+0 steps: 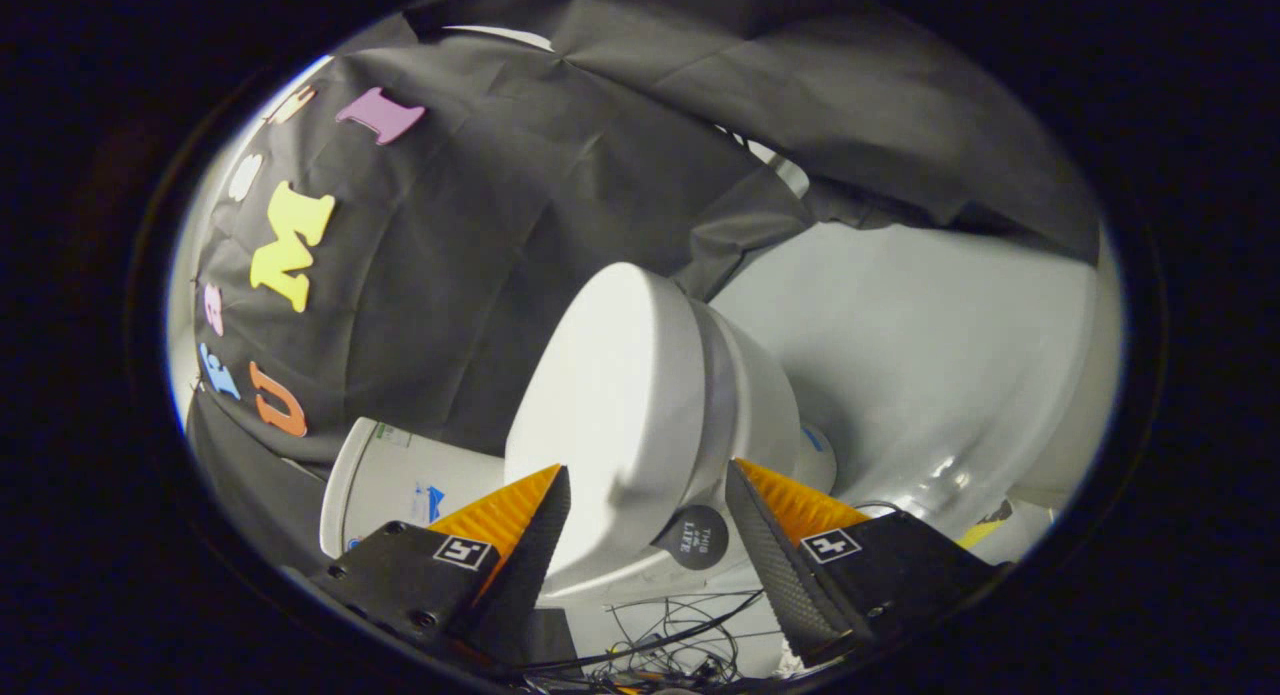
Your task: Open the toilet lid.
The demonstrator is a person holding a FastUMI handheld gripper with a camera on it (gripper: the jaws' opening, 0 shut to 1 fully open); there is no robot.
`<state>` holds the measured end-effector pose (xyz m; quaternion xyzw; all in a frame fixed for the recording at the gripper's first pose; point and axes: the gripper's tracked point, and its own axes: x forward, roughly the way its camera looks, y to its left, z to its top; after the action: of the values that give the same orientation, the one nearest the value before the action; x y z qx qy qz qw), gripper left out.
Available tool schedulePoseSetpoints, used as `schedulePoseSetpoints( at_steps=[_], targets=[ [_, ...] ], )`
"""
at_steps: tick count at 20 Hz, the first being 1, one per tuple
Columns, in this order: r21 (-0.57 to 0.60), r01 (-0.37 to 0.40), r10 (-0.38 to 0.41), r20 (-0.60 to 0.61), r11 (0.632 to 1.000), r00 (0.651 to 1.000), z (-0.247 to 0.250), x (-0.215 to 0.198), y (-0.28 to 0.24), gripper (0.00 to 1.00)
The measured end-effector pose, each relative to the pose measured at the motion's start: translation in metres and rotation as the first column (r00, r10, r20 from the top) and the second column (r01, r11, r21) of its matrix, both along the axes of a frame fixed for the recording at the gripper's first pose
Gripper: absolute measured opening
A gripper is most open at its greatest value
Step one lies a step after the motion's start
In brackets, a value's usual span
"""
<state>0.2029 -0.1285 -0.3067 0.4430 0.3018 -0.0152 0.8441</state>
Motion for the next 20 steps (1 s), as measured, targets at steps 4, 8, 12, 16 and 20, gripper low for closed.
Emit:
schedulePoseSetpoints(
  at_steps=[4, 8, 12, 16, 20],
  targets=[
    [0.073, -0.009, 0.010, -0.022, 0.997, 1.000, -0.012, 0.000, 0.007, 0.94],
    [0.185, 0.019, -0.013, -0.037, 0.983, 0.999, -0.015, -0.009, 0.008, 0.87],
    [0.179, 0.024, -0.009, -0.086, 0.984, 0.996, -0.028, -0.018, 0.001, 0.77],
    [0.233, 0.024, 0.008, -0.137, 0.972, 0.991, -0.043, -0.021, 0.014, 0.63],
    [0.248, 0.010, 0.025, -0.137, 0.969, 0.990, -0.043, -0.018, 0.020, 0.44]
  ],
)
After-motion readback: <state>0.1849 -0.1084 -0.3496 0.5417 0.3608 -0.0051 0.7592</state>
